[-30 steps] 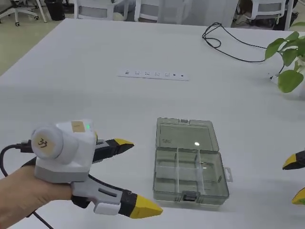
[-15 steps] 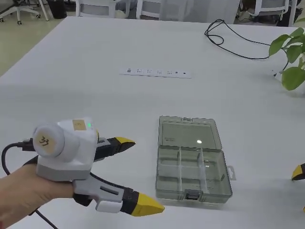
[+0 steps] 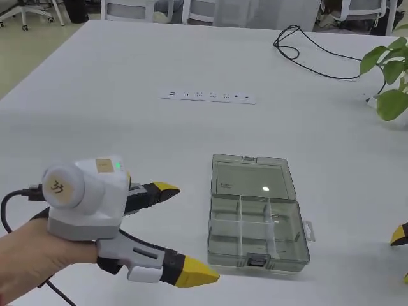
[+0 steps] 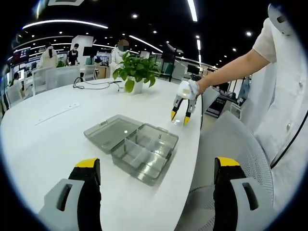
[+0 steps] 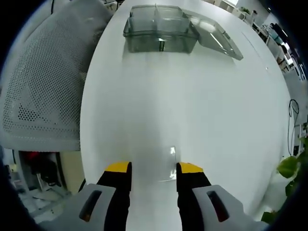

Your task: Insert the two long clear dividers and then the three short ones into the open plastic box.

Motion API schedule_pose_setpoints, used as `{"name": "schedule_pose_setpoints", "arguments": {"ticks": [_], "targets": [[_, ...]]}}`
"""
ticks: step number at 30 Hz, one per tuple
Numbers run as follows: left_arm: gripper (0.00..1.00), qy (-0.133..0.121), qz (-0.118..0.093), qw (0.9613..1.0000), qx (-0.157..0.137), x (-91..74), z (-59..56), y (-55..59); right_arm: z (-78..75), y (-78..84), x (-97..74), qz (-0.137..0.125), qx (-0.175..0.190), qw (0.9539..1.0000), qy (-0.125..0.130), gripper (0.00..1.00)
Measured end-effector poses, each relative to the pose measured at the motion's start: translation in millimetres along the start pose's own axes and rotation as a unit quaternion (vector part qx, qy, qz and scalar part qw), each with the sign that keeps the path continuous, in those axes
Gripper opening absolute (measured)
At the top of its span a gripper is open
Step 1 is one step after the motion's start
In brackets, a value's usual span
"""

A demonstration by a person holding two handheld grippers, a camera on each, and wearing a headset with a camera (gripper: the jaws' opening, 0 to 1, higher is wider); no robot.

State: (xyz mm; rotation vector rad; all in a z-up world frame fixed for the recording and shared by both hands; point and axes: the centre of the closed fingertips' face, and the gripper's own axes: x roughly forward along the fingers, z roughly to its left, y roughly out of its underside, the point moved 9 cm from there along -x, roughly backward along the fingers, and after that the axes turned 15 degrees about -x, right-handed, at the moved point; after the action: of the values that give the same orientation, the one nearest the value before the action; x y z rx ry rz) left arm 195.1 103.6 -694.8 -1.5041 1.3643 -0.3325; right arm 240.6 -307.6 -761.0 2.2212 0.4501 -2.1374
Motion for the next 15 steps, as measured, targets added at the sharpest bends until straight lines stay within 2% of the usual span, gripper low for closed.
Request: {"name": "schedule_pose_setpoints", "arguments": {"ticks": [3,15], "targets": [[1.00,0.000,0.000,1.0000,0.000,-0.6,-0.2,-0.3,-1.0,0.6,-0.4,0.002,0.001,1.0000,0.001,0.34],[1.00,0.001,-0.002,1.0000,0.003,-0.8,-1.2,-4.2,-0.9,0.6,-2.1,0.008,0.003,0.9999,0.008,0.33]]}}
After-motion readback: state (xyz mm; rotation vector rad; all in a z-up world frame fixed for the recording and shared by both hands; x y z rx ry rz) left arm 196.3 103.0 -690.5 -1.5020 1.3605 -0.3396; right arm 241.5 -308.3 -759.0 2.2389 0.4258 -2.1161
